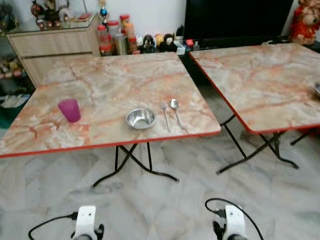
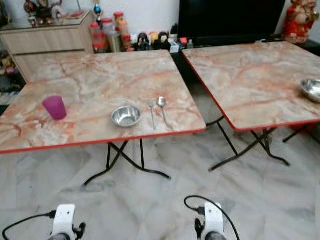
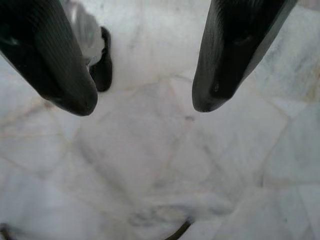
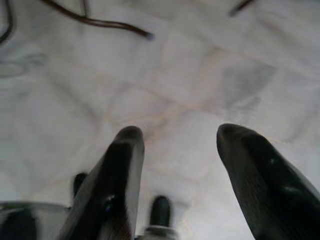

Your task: Setting the table

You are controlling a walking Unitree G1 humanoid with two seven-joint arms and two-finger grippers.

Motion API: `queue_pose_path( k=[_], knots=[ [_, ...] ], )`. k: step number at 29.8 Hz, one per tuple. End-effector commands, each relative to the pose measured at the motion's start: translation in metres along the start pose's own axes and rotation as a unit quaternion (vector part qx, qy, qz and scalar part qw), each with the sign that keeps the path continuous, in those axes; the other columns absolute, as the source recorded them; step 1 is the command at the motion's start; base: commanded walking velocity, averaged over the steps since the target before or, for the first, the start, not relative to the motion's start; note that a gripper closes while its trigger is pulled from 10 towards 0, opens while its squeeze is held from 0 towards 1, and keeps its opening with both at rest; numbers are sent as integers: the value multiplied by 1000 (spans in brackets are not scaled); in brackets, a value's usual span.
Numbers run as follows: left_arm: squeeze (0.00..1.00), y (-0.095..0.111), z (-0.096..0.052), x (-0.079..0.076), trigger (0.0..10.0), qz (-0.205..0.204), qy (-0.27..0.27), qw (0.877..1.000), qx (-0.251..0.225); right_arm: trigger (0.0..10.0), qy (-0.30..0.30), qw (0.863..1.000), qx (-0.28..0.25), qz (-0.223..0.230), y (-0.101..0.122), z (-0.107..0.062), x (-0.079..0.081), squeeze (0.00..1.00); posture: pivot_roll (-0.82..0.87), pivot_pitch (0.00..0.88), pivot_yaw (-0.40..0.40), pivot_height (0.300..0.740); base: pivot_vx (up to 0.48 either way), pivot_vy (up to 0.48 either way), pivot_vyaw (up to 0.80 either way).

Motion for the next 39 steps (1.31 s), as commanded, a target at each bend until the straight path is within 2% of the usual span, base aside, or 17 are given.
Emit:
queue_pose_path(
  k=[1, 18, 23, 27, 30, 31, 33, 34, 36, 39],
  knots=[
    [0, 2, 1, -6, 10000, -2, -6, 1000, -2, 10000, -1, 1000, 0, -4, 1, 0, -3, 0, 24, 0, -17, 740, 368, 0, 0],
    [0, -2, 0, -15, 10000, -9, -19, 1000, 4, 10000, 9, 1000, 4, 0, 1, 0, 1, 0, 25, 0, -22, 740, 351, 0, 0],
    [0, 0, 0, -17, 10000, 2, -19, 1000, -9, 10000, 11, 1000, 6, -3, -1, 0, 2, 0, 31, 0, -24, 740, 115, 0, 0],
    [0, 9, -1, -6, 10000, -18, 8, 999, -37, 10000, 9, 1000, 7, -2, -2, 0, 1, 0, 30, 0, -19, 740, 0, 0, 0],
    [0, 31, -4, 17, 10000, -40, 64, 992, -100, 10000, 7, 1000, 10, -3, -6, -1, 0, 0, 41, 0, -19, 740, 0, 0, 0],
    [0, 31, -4, 17, 10000, -40, 64, 992, -100, 10000, 7, 1000, 10, -3, -6, -1, 0, 0, 41, 0, -19, 740, 0, 0, 0],
    [0, 46, -10, 35, 10000, -54, 107, 982, -146, 10000, 7, 1000, 13, -6, -8, -1, 0, 0, 48, 0, -18, 740, 0, 0, 0],
    [0, 46, -10, 35, 10000, -54, 107, 982, -146, 10000, 7, 1000, 13, -6, -8, -1, 0, 0, 48, 0, -18, 740, 0, 0, 0],
    [0, 65, -18, 49, 10000, -63, 143, 967, -200, 10000, 9, 1000, 15, -7, -9, -2, 1, 0, 53, 0, -17, 740, 0, 0, 0],
    [0, 66, -19, 50, 10000, -64, 145, 966, -203, 10000, 9, 1000, 15, -7, -9, -2, 1, 0, 53, 0, -17, 740, 0, 0, 0]
  ],
)
Point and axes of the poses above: a point about 5 cm out from each wrist's last joint towards the gripper, its own z axis pointing out of the wrist towards the gripper, its own y axis along the axis of the wrist's last joint, x = y × z, the point moved 6 cm from there along z, pointing out of the wrist towards the gripper, and after that the axes turned 5 degrees about -z, right-handed, at the moved point
